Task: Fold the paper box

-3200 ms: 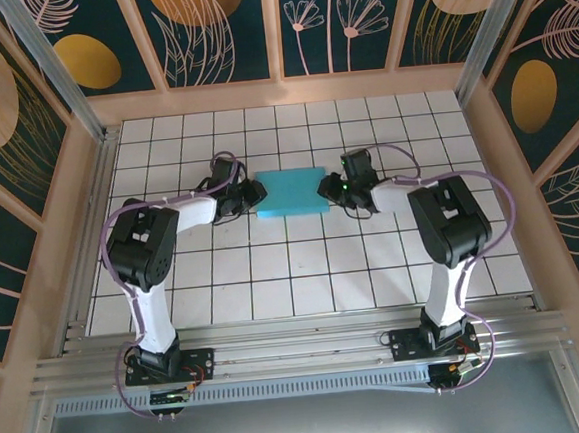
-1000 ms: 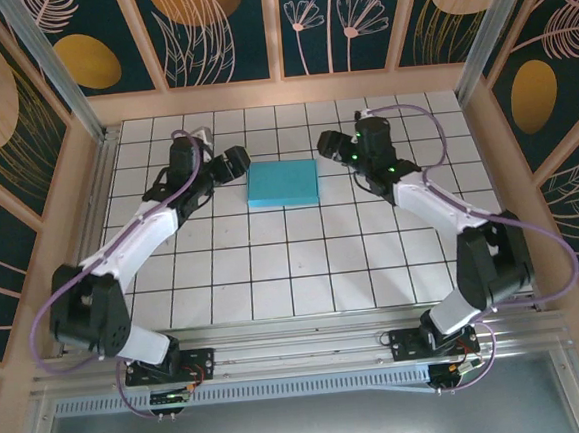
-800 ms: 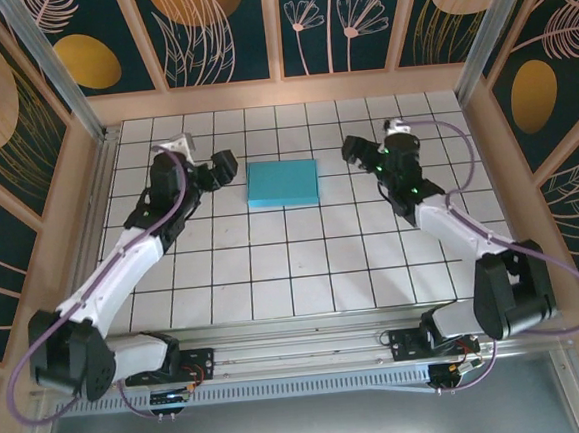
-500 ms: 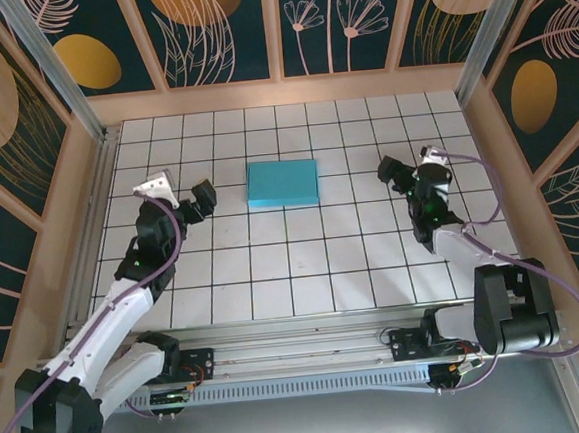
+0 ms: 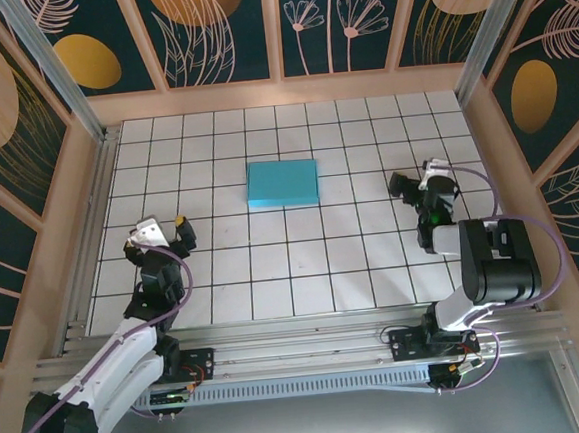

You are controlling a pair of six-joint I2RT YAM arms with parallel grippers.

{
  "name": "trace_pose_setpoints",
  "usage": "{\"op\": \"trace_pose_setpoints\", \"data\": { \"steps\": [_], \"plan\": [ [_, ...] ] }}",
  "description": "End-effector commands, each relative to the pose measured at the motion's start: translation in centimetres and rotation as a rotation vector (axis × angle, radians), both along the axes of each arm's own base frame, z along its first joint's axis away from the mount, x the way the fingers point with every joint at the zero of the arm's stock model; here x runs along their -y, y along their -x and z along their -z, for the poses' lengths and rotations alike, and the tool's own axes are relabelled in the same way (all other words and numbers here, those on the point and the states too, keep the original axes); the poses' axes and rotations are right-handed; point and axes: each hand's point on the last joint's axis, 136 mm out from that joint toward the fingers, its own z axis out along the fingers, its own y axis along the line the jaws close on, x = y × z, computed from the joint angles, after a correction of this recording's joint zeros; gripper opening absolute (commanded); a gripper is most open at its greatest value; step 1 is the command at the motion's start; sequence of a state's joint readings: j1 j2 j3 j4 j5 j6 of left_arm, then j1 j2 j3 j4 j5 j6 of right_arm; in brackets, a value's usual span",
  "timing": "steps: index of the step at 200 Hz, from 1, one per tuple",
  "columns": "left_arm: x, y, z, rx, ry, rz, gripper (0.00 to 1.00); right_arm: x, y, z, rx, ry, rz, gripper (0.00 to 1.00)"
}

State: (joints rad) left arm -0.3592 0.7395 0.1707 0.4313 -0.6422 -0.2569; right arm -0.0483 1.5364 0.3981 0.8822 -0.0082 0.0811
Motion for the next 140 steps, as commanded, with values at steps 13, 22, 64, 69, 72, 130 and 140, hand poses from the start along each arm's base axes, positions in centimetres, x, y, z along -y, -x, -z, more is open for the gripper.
{"op": "trace_pose_setpoints", "data": {
  "steps": [13,22,64,69,72,130,140],
  "plan": [
    [-1.5,0.4,-1.4,0.068,-0.131,-0.072,0.99,-2.0,3.3,-3.7,0.305,0.032,-0.160,0.99],
    [-1.5,0.5,-1.0,0.077,-0.153,-0.064,0.99,-1.8,3.7,-3.6,0.294,0.030,-0.165,0.99],
    [-2.3,-0.9,0.2,0.101,-0.138,-0.023,0.99,-0.7,2.6,-3.1,0.256,0.052,-0.051,0.99],
    [-2.5,-1.1,0.3,0.104,-0.132,-0.022,0.99,-0.7,2.6,-3.0,0.252,0.059,-0.044,0.99],
    [-2.6,-1.3,0.2,0.110,-0.127,-0.019,0.99,-0.7,2.6,-3.1,0.253,0.065,-0.043,0.99],
    [-2.5,-7.6,0.6,0.101,-0.079,0.101,0.99,-1.1,2.5,-3.1,0.251,0.074,-0.055,0.99],
    [-2.8,-8.7,1.8,0.069,-0.060,0.100,0.99,-1.1,2.5,-3.1,0.250,0.074,-0.054,0.99]
  ]
}}
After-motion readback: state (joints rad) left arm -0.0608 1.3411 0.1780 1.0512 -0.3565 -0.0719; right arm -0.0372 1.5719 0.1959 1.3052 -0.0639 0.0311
